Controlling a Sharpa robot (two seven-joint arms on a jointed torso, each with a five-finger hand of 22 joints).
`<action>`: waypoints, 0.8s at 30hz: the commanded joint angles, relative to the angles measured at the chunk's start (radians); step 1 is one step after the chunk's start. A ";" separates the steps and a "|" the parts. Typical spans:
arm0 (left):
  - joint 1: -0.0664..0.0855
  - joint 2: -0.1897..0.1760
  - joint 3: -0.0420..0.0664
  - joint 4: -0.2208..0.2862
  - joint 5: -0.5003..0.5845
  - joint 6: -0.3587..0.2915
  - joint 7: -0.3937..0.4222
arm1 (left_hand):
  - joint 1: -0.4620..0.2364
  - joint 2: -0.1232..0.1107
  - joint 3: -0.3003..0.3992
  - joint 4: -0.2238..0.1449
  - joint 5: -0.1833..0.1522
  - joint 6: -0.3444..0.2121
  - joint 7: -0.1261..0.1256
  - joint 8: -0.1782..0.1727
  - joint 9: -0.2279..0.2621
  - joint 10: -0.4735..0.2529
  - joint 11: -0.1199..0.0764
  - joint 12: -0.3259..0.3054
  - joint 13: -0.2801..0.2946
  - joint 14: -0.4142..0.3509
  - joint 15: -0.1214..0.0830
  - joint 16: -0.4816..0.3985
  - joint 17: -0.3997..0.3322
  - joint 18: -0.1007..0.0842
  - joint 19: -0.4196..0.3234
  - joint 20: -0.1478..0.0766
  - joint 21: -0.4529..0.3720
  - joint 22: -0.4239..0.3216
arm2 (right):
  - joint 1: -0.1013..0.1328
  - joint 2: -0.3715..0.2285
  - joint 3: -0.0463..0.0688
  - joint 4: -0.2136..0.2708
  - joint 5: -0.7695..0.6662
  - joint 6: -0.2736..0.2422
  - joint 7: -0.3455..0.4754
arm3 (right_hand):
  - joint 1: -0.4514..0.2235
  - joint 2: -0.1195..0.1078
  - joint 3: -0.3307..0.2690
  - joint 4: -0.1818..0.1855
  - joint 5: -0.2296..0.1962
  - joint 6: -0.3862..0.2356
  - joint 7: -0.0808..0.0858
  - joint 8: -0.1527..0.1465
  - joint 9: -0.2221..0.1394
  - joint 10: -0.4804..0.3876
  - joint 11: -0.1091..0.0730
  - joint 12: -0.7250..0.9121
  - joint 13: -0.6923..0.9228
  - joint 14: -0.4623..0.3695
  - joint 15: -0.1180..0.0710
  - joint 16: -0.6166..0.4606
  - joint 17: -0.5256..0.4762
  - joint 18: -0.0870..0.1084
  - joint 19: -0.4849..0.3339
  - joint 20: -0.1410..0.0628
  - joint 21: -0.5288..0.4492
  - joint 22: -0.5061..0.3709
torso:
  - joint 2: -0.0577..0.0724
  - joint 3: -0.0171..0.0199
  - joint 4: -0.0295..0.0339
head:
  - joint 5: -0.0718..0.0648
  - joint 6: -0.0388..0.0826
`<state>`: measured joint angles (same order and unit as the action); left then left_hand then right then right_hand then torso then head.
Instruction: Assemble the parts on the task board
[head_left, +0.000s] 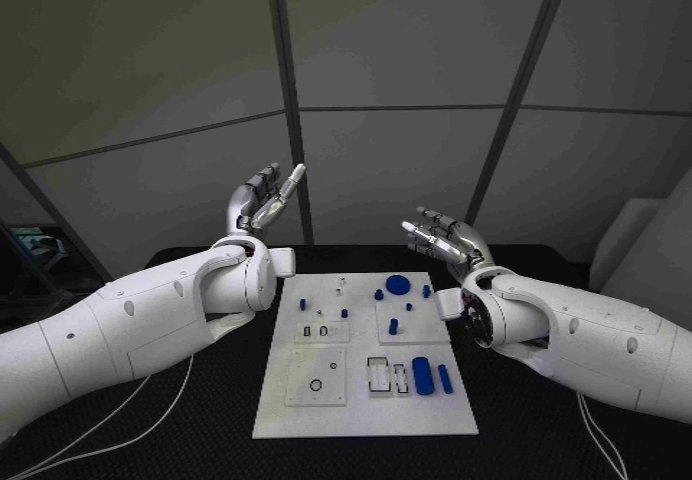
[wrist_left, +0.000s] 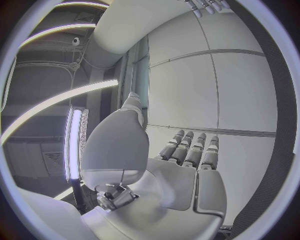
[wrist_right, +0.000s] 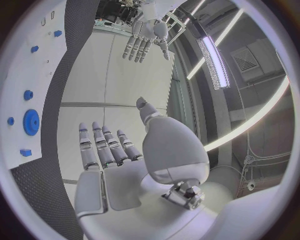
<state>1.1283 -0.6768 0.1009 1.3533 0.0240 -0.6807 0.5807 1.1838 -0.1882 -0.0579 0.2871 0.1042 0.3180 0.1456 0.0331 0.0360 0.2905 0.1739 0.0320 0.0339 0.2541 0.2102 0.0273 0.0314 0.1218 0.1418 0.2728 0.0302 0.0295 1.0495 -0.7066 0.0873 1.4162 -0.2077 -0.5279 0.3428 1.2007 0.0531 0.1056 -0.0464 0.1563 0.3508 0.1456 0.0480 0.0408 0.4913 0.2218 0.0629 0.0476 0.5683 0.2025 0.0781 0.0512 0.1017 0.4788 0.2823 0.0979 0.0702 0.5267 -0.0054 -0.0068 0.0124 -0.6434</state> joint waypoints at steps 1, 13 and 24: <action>0.001 0.001 0.001 -0.001 0.000 0.041 0.046 | 0.071 0.017 0.021 0.011 0.000 0.072 0.053 0.014 0.008 0.109 0.049 0.016 0.009 0.117 0.015 0.025 0.013 0.017 0.040 0.018 0.024 0.013 | 0.002 0.005 0.005 -0.010 -0.105 0.118 -0.070 | 0.134 -0.005 0.026 -0.078 0.000 0.371 0.095 0.066 0.033 0.403 -0.015 0.063 0.019 0.343 -0.020 0.047 0.014 0.071 0.202 0.008 0.076 0.028 | 0.000 -0.0001 -0.0003 | 0.000 0.000; 0.001 -0.107 -0.001 0.088 -0.057 0.134 -0.004 | 0.170 0.118 0.066 -0.051 -0.025 0.571 0.083 0.115 0.050 0.670 0.012 0.125 0.037 0.706 -0.059 0.184 0.059 0.062 0.619 -0.006 0.321 0.151 | 0.050 -0.024 0.007 -0.068 -0.784 0.092 -0.102 | 0.136 -0.040 0.129 -0.128 -0.004 0.631 0.047 0.064 0.025 0.630 -0.080 0.021 0.014 0.584 -0.094 0.053 0.018 0.083 0.387 -0.046 0.158 0.038 | 0.062 -0.0004 0.0027 | -0.002 -0.005; 0.000 -0.165 -0.001 0.175 -0.099 0.178 -0.045 | 0.172 0.149 0.021 -0.108 -0.025 0.686 0.058 0.102 0.034 0.811 -0.025 0.115 0.032 0.867 -0.104 0.190 0.076 0.061 0.714 -0.050 0.407 0.186 | 0.108 -0.026 0.007 -0.069 -1.154 0.197 -0.260 | 0.112 -0.084 0.171 -0.126 0.013 0.680 0.025 0.051 0.027 0.689 -0.104 0.003 0.017 0.698 -0.134 0.073 0.043 0.085 0.478 -0.081 0.208 0.052 | 0.109 -0.0061 0.0230 | -0.021 0.007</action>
<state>1.1271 -0.8382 0.0991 1.5172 -0.0385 -0.5486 0.5558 1.3452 -0.0630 -0.0222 0.2154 0.0844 0.9268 0.2112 0.1367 0.0771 1.0114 0.1665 0.1432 0.0656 1.0202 0.1296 0.2074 0.0969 0.1763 0.7863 0.2422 0.3833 0.1928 1.1521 -0.7340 0.0933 1.3446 -1.1659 -0.4022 0.1667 1.3249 0.0040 0.2445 -0.1695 0.1563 0.9795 0.1856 0.1093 0.0673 1.1241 0.1383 0.0787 0.0620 1.1681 0.1010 0.1277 0.0758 0.1717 0.8794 0.2282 0.2638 0.1102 0.6181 -0.0084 0.0086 -0.0054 -0.6389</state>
